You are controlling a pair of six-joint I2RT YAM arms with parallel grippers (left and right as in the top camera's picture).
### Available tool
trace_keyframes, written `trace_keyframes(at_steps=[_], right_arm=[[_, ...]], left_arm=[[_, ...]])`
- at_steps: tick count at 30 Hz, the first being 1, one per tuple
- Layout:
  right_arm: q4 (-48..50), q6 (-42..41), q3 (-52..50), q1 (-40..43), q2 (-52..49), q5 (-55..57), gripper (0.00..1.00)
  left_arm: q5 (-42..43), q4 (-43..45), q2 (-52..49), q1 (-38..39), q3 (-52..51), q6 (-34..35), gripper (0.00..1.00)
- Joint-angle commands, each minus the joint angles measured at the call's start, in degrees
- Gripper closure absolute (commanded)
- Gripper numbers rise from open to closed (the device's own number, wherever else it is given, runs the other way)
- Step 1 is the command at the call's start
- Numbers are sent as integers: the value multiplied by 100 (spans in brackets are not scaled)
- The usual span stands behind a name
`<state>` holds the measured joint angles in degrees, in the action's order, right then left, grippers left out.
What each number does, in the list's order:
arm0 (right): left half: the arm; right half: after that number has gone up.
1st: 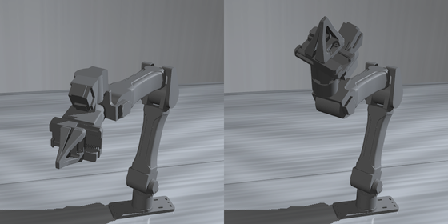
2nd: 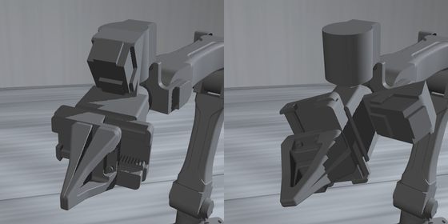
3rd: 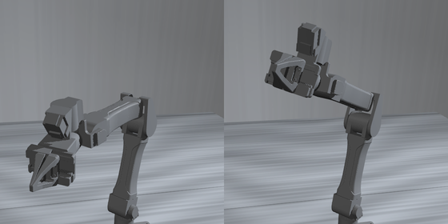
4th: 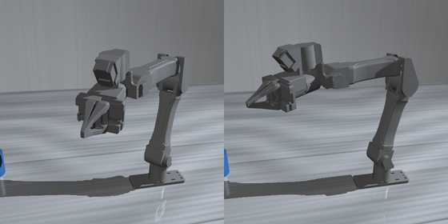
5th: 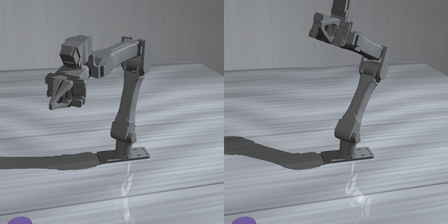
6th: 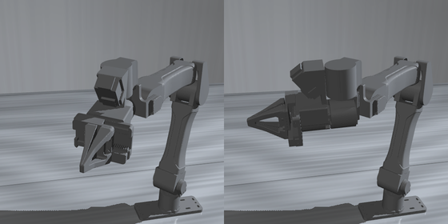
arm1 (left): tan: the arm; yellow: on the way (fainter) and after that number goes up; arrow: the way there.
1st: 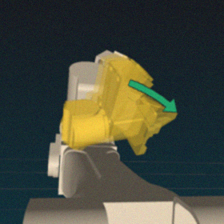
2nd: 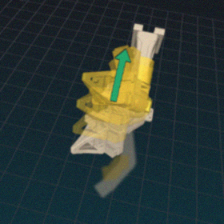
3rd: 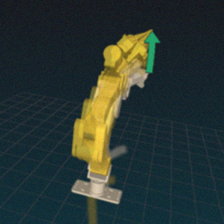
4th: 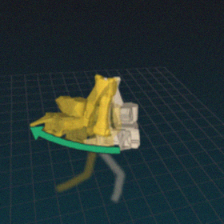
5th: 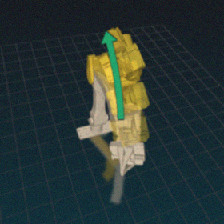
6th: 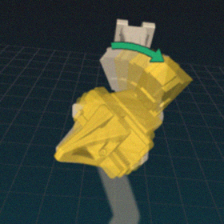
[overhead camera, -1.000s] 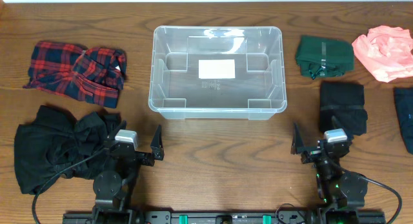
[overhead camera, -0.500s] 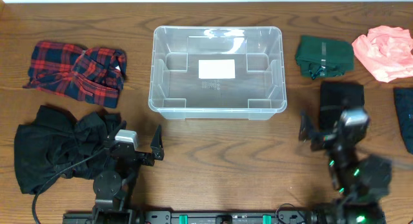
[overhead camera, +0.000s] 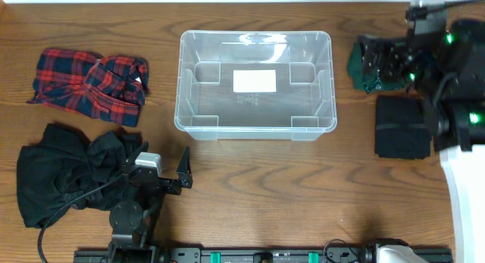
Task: Pack container
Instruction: 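Move the right gripper over the folded green cloth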
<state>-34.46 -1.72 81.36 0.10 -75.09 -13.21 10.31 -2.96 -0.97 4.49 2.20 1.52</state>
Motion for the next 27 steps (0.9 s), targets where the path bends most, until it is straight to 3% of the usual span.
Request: trace_keyframes(at_steps=[1, 5, 13, 21, 27], right_arm=[[-9, 133, 138, 96, -291, 160, 1], [-133, -289, 138, 595, -754, 79, 1], [37, -321, 136, 1884, -2127, -1088, 1], [328, -223, 138, 2361, -3397, -1329, 1], [555, 208, 138, 2559, -3744, -1467, 1]], left_arm=[[20, -79, -4, -31, -160, 26, 2], [20, -79, -4, -31, -160, 26, 2], [20, -79, -4, -31, -160, 26, 2], [20, -79, -4, -31, -160, 26, 2], [20, -79, -4, -31, -160, 26, 2]])
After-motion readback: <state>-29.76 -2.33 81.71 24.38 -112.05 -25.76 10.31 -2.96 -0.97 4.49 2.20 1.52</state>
